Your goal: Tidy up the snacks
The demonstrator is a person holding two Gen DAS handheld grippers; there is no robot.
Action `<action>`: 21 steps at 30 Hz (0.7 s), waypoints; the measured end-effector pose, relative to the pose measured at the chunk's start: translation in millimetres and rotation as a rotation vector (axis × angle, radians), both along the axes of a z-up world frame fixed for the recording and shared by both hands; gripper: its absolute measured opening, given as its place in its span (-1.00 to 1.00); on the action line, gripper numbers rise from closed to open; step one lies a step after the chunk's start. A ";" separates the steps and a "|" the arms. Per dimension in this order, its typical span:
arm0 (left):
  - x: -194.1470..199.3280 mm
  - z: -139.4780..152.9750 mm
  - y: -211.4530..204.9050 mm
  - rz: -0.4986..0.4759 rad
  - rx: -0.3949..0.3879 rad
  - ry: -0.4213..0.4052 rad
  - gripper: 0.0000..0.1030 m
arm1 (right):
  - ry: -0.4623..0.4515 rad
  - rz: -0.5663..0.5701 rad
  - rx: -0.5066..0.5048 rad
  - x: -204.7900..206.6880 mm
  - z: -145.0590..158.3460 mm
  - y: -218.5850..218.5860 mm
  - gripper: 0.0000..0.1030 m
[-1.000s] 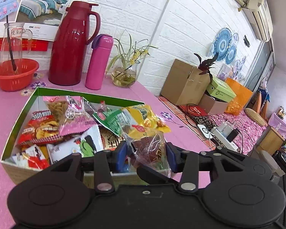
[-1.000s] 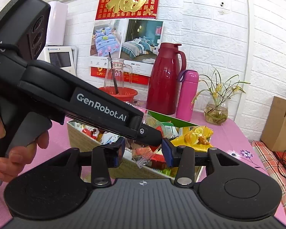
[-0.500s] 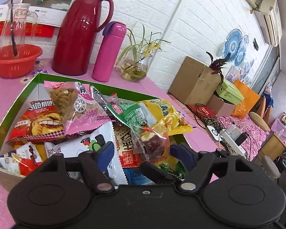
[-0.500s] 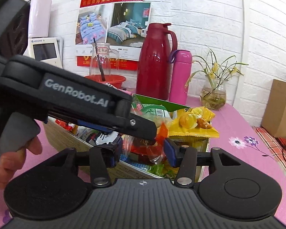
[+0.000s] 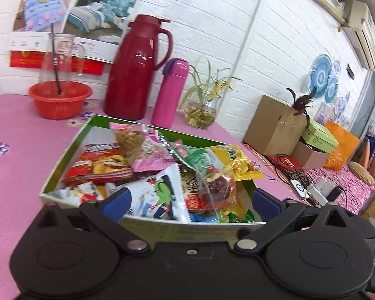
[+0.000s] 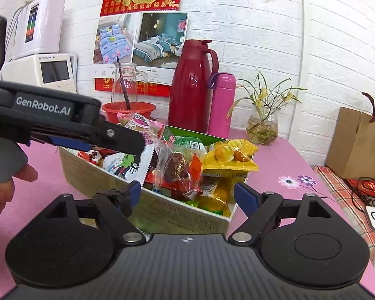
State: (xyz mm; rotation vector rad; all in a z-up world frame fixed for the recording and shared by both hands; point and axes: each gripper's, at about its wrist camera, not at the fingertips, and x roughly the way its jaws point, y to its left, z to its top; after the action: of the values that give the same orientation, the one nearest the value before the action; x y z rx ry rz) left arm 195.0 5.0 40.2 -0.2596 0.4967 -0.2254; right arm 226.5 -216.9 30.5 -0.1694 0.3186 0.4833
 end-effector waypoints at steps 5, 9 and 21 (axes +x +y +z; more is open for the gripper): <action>-26.6 3.4 3.1 0.082 0.064 -0.010 1.00 | 0.009 -0.039 0.048 -20.9 6.3 -11.7 1.00; -47.2 0.8 2.8 0.111 0.117 -0.016 1.00 | 0.011 -0.069 0.090 -36.0 8.3 -21.9 1.00; -74.2 -12.3 -6.7 0.112 0.259 -0.008 1.00 | 0.043 -0.131 0.061 -62.2 0.2 -24.3 1.00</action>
State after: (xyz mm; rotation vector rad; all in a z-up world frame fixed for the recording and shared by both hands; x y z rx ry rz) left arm 120.8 -1.7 27.9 -0.0336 0.4966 -0.0513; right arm 164.4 -241.2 30.8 -0.0780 0.3546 0.3671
